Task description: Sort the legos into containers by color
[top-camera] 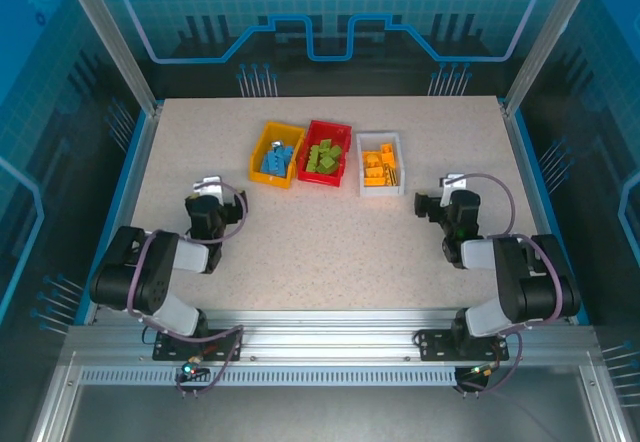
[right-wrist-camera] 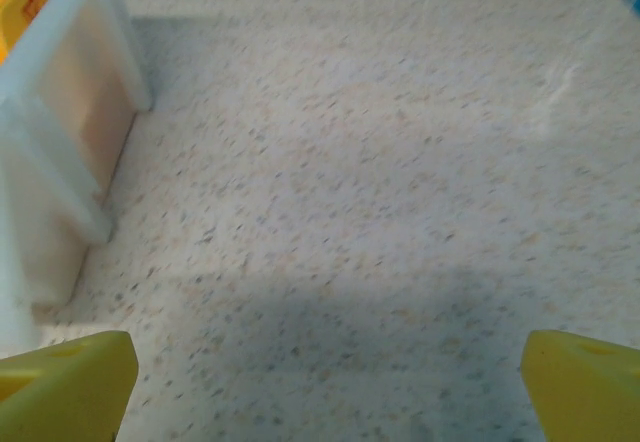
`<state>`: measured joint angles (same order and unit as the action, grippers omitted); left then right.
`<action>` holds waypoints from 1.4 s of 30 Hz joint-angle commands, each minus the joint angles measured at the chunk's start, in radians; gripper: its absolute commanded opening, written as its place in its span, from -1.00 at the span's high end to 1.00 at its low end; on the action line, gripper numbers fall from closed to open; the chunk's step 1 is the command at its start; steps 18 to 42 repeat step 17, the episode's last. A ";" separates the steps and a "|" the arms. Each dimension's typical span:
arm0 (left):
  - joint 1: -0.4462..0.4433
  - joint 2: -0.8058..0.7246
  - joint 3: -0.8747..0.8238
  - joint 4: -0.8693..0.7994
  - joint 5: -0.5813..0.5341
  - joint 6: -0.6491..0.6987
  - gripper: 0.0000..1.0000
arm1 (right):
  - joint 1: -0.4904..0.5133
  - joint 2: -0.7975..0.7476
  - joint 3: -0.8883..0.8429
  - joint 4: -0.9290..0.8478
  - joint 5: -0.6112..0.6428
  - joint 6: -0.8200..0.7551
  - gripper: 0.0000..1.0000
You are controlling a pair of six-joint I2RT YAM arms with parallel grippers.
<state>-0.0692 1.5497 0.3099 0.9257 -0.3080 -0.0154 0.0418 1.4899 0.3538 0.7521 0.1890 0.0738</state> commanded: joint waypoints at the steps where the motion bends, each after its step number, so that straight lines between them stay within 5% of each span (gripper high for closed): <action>1: 0.024 -0.002 0.062 0.000 0.127 0.024 -0.98 | 0.022 0.011 0.052 0.050 -0.022 -0.039 -0.99; 42: 0.060 -0.002 0.074 -0.019 0.175 -0.001 -0.98 | 0.047 0.013 0.058 0.041 0.014 -0.054 -1.00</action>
